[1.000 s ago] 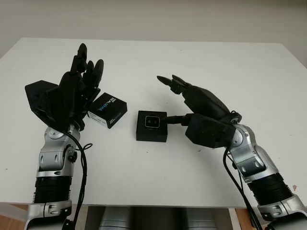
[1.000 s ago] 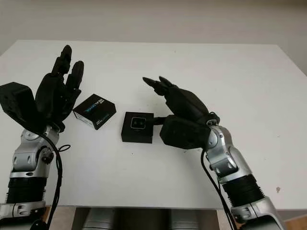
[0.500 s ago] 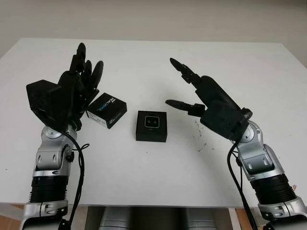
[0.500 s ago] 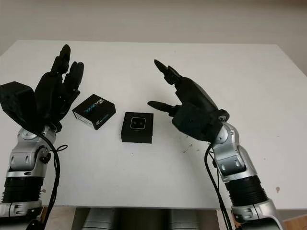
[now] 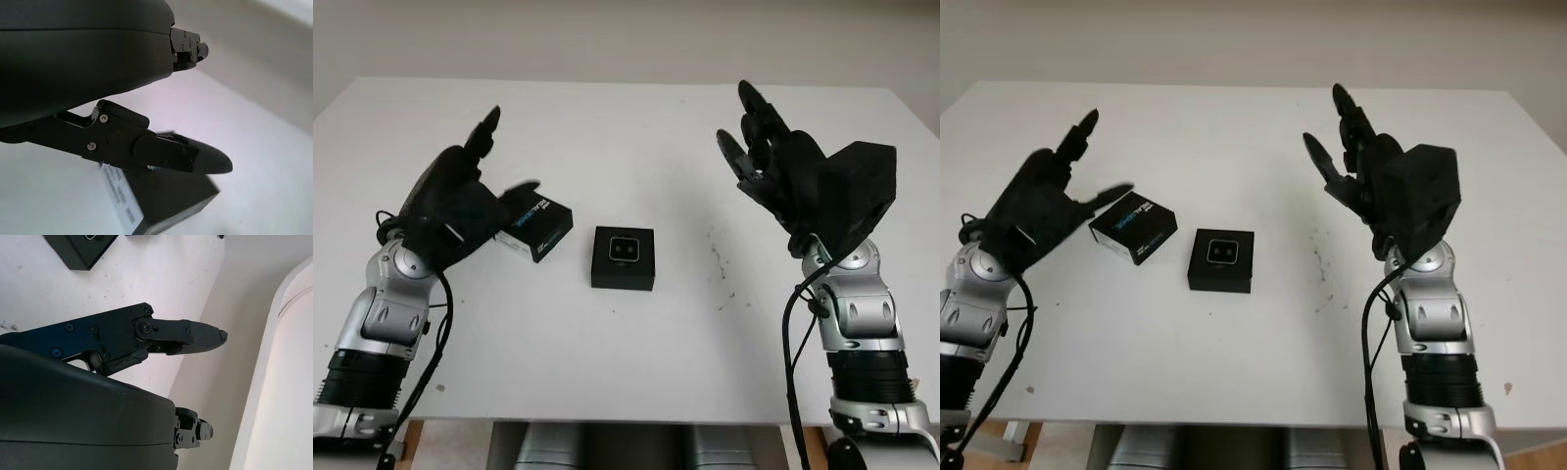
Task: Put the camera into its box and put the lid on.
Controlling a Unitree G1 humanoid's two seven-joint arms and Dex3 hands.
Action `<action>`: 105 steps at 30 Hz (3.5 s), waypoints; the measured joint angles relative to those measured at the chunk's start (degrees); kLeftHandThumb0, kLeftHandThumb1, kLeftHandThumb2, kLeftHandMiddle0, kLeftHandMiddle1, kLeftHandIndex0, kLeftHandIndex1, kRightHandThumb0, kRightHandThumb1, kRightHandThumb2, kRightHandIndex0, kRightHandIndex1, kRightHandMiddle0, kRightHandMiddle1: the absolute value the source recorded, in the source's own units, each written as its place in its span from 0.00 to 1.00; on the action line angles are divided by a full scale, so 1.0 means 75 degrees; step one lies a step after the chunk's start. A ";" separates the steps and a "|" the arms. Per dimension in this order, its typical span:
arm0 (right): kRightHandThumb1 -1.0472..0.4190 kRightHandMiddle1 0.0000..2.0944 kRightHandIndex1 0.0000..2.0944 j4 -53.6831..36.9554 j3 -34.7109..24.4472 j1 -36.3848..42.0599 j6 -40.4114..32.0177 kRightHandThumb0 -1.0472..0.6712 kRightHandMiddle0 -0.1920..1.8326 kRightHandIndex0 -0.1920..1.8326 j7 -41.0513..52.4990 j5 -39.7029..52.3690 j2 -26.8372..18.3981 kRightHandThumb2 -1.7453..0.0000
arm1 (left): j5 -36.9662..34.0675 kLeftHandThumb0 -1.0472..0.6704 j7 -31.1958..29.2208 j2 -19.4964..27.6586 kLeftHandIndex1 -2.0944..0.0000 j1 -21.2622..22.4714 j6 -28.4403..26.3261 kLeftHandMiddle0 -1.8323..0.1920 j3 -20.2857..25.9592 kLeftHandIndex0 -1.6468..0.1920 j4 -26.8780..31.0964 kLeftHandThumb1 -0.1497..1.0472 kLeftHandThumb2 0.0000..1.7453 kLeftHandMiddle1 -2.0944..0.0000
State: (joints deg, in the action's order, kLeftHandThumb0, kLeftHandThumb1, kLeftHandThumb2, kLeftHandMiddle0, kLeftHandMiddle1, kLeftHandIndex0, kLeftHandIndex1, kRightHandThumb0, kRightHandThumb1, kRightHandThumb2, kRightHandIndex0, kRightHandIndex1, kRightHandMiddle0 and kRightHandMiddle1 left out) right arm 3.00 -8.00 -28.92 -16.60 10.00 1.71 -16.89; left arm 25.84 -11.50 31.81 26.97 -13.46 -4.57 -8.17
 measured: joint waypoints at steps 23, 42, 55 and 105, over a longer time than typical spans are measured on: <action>0.00 0.02 0.03 -0.0230 -0.0392 -0.0211 -0.0619 0.29 0.07 0.07 -0.0443 0.0288 -0.0200 0.66 | 0.2267 0.06 0.0875 -0.0407 0.99 0.0744 -0.0328 0.94 -0.1678 1.00 -0.1478 1.00 0.08 0.98; 0.00 0.03 0.03 -0.0311 -0.0372 -0.0210 -0.0628 0.29 0.07 0.07 -0.0372 0.0277 -0.0189 0.66 | 0.2989 0.12 0.0611 -0.0804 0.91 0.1076 -0.1688 1.00 -0.2054 0.88 -0.1411 0.94 0.03 0.42; 0.00 0.03 0.03 -0.0312 -0.0329 -0.0210 -0.0632 0.30 0.08 0.08 -0.0451 0.0195 -0.0189 0.66 | 0.2906 0.44 -0.0389 -0.0952 0.34 0.1178 -0.2441 0.97 -0.2048 1.00 -0.1060 0.88 0.03 0.07; 0.00 0.02 0.02 -0.0170 -0.0297 -0.0139 -0.0251 0.25 0.08 0.07 -0.0205 0.0536 -0.0187 0.63 | -0.1306 0.52 -0.1612 0.0775 0.31 0.1568 0.4020 0.74 -0.0036 0.75 -0.1622 0.92 0.03 0.29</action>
State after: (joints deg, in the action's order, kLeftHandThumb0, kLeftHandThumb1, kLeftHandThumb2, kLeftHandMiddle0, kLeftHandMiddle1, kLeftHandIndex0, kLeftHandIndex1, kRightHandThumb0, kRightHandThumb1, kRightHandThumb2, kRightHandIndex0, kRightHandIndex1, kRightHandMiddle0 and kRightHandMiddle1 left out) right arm 1.72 -10.22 -29.96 -18.48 8.47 5.73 -18.29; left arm 16.05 -23.60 37.62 38.73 16.69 -4.84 -20.34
